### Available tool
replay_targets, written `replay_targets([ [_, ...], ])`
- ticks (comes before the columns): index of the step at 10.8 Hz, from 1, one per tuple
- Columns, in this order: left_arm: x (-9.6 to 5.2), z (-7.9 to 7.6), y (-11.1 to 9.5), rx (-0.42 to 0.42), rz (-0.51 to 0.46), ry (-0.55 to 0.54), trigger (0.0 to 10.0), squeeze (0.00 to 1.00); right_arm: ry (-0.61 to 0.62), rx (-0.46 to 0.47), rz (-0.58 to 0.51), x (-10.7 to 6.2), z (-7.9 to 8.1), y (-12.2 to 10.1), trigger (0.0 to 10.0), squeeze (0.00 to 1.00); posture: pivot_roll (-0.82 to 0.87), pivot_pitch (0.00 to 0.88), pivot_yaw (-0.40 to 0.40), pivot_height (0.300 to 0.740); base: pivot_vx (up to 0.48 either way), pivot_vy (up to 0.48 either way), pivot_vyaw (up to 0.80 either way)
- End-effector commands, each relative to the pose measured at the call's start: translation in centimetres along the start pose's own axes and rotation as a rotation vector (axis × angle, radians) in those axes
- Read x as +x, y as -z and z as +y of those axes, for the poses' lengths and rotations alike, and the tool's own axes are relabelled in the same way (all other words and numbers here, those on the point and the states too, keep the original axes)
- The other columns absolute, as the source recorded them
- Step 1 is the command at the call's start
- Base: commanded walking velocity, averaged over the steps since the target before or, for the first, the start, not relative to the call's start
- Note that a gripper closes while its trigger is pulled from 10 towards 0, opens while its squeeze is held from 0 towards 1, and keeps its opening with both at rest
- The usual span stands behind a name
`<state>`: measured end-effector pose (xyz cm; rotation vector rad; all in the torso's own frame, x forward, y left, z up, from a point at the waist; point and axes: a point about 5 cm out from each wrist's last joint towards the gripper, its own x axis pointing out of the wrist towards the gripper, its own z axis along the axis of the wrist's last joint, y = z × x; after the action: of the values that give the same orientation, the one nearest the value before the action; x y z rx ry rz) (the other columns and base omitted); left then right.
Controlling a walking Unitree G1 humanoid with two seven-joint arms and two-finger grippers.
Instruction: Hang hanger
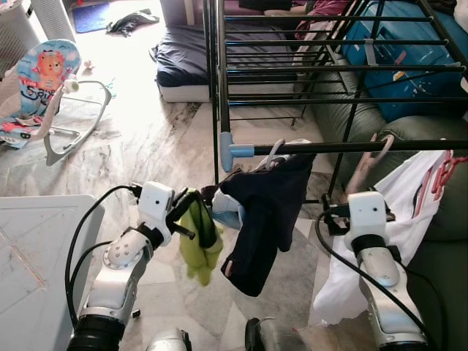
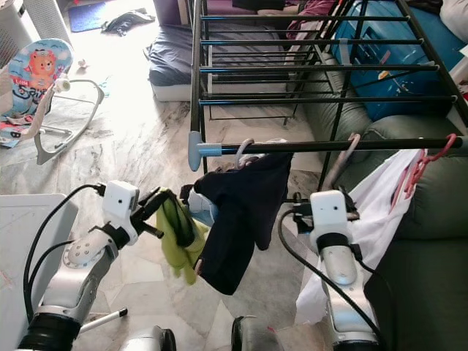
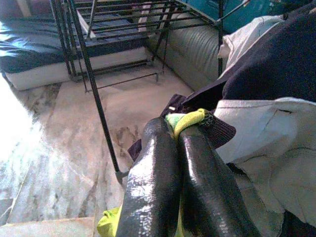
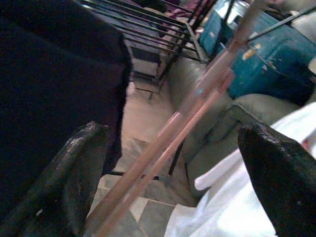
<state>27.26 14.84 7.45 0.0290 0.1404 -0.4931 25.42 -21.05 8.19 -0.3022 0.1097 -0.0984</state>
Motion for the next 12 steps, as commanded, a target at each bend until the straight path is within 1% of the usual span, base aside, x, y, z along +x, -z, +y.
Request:
replay_targets([
  [1,0.0,-0.2,-0.2,0.009,-0.005,0.013,10.0,0.00,0.021,-0.005,0.006,-0.1,-0.6,0.0,10.0,0.00,-0.08,0.098,-0.007,0.740,0.000,0.000,0.00],
  [3,0.3,-0.3,-0.4,0.011,-0.003,0.025,10.0,0.00,0.038,-0.005,0.044,-0.5,-0.8,0.7,10.0,0.00,-0.08,0.098,-0.004,0.740,0.000,0.000,0.00],
  [6,0.2,-0.3,-0.3,0.014,0.003,0.031,10.0,0.00,0.066,-0.005,0.086,-0.9,-1.2,1.4,10.0,0.00,-0.09,0.108,-0.005,0.740,0.000,0.000,0.00],
  [8,0.1,-0.5,-0.1,0.013,0.011,0.036,10.0,0.00,0.088,0.045,0.142,-0.9,-1.3,2.0,10.0,0.00,-0.09,0.116,-0.007,0.740,0.000,0.000,0.00],
  [9,0.1,-0.5,-0.1,0.015,0.016,0.038,10.0,0.00,0.086,0.053,0.154,-0.9,-1.3,2.2,9.7,0.00,-0.08,0.116,-0.005,0.740,0.000,0.000,0.00],
  [10,0.0,-0.4,0.0,0.022,0.026,0.040,10.0,0.00,0.074,0.096,0.188,-0.9,-1.0,2.5,0.0,0.00,-0.08,0.117,-0.004,0.740,0.000,0.000,0.00],
  [11,0.0,-0.3,0.0,0.024,0.029,0.040,10.0,0.00,0.034,0.098,0.199,-0.7,-0.7,2.6,0.0,0.00,-0.08,0.117,-0.003,0.740,0.000,0.000,0.00],
  [12,0.1,-0.3,0.0,0.030,0.032,0.041,10.0,0.00,0.030,0.116,0.212,-0.6,-0.6,2.7,0.0,0.00,-0.08,0.115,-0.001,0.740,0.000,0.000,0.00],
])
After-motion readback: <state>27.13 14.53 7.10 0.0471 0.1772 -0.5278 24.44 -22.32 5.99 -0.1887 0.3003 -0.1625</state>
